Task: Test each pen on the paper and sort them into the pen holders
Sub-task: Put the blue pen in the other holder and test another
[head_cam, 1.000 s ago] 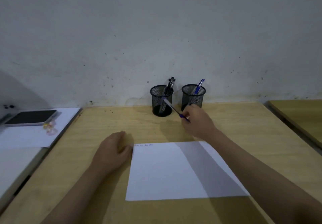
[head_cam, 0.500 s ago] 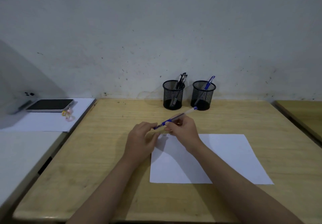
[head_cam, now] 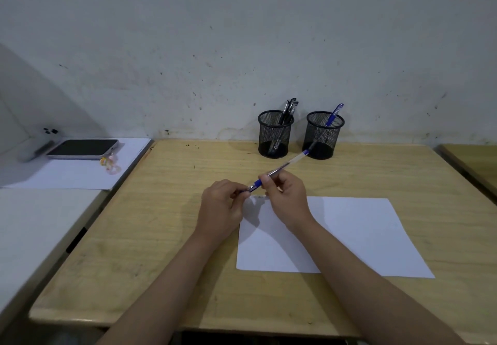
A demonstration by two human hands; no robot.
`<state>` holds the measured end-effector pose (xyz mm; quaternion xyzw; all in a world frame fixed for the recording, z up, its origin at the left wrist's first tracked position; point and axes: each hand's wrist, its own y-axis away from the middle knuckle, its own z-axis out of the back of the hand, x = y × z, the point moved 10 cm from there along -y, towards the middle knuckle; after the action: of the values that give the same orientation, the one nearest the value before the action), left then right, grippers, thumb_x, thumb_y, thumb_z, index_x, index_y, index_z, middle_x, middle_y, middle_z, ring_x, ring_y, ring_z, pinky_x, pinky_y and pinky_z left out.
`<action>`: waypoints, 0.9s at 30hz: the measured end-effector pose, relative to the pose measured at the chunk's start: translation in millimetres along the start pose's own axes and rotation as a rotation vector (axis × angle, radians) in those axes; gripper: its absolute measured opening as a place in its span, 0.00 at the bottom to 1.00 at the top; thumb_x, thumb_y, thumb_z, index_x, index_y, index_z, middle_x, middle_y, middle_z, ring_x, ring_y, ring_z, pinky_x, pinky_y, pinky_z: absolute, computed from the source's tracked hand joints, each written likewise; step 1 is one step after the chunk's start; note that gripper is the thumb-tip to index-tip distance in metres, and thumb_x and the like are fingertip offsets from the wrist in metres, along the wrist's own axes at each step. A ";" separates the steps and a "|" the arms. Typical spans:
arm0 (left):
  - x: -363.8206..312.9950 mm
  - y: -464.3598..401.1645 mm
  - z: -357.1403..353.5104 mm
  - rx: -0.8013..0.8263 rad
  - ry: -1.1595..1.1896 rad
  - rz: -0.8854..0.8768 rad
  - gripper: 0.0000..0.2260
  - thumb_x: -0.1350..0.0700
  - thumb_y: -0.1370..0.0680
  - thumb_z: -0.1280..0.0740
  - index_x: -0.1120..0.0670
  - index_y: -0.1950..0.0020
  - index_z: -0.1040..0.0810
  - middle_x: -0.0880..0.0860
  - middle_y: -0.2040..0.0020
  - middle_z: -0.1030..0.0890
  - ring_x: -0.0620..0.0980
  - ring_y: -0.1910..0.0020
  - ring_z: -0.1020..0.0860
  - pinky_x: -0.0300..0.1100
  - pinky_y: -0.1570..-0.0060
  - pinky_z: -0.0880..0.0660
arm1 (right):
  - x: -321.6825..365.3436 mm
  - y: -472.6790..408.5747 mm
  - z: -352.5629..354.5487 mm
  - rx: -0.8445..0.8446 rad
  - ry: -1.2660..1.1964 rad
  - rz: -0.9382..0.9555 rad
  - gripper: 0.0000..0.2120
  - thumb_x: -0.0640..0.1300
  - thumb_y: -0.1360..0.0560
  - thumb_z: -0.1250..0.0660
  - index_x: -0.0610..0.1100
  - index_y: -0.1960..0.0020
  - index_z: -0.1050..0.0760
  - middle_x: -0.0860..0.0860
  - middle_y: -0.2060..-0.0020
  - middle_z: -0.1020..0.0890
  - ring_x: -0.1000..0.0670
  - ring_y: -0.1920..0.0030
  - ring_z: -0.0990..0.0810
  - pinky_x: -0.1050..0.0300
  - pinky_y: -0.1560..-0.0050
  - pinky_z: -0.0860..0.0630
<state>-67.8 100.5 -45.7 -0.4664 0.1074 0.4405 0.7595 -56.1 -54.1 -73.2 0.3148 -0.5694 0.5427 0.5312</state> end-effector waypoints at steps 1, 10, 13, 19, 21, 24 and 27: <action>-2.0 0.2 0.6 -0.005 0.016 -0.004 0.04 0.60 0.29 0.31 0.58 0.57 0.18 0.52 0.63 0.18 0.47 0.64 0.22 0.48 0.63 0.23 | 4.6 1.2 0.6 -0.008 0.009 0.029 0.06 0.41 0.24 0.33 0.44 0.60 0.21 0.53 0.66 0.19 0.57 0.64 0.22 0.60 0.60 0.24; -12.7 -1.3 7.2 -0.074 0.118 -0.008 0.03 0.61 0.28 0.30 0.58 0.55 0.18 0.51 0.61 0.18 0.44 0.61 0.22 0.39 0.60 0.24 | 27.7 4.5 15.2 -0.158 -0.097 0.140 0.08 0.37 0.24 0.34 0.33 0.58 0.22 0.49 0.66 0.20 0.60 0.66 0.23 0.69 0.63 0.28; -21.2 -7.1 7.2 -0.072 0.150 -0.003 0.04 0.61 0.28 0.30 0.59 0.55 0.18 0.52 0.62 0.18 0.44 0.62 0.23 0.36 0.60 0.26 | 29.5 7.4 19.8 -0.186 -0.125 0.150 0.08 0.38 0.23 0.34 0.40 0.60 0.21 0.48 0.67 0.21 0.52 0.65 0.24 0.57 0.61 0.25; 10.4 11.1 13.1 -0.042 0.211 0.267 0.03 0.63 0.28 0.30 0.56 0.60 0.19 0.45 0.64 0.18 0.40 0.62 0.22 0.28 0.61 0.29 | 3.8 -24.0 97.3 -0.494 -0.556 -0.148 0.13 0.38 0.21 0.39 0.46 0.63 0.26 0.54 0.73 0.21 0.56 0.70 0.24 0.56 0.64 0.28; 26.0 16.7 12.9 -0.018 0.201 0.362 0.05 0.62 0.28 0.30 0.53 0.60 0.18 0.42 0.64 0.19 0.34 0.63 0.22 0.24 0.62 0.30 | 30.6 -38.7 125.3 -0.449 -0.410 -0.066 0.12 0.40 0.21 0.37 0.45 0.63 0.25 0.51 0.69 0.20 0.55 0.66 0.23 0.59 0.63 0.24; 25.3 2.4 1.7 0.004 0.170 0.392 0.03 0.58 0.27 0.29 0.54 0.55 0.18 0.44 0.63 0.19 0.32 0.64 0.24 0.23 0.63 0.30 | 55.1 -29.7 94.0 -0.242 -0.141 0.023 0.08 0.39 0.24 0.33 0.38 0.61 0.23 0.50 0.70 0.19 0.53 0.67 0.21 0.59 0.65 0.23; 35.1 -10.8 -7.3 0.015 0.108 0.432 0.06 0.57 0.28 0.29 0.52 0.52 0.18 0.47 0.66 0.21 0.39 0.66 0.23 0.32 0.62 0.25 | 42.0 -15.1 71.9 -0.192 -0.143 -0.039 0.07 0.37 0.26 0.32 0.33 0.59 0.24 0.45 0.68 0.20 0.53 0.70 0.19 0.55 0.65 0.20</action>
<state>-37.0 112.8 -63.2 -0.4499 0.2485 0.5666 0.6440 -70.9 -116.7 -18.1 0.3113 -0.6491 0.4514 0.5272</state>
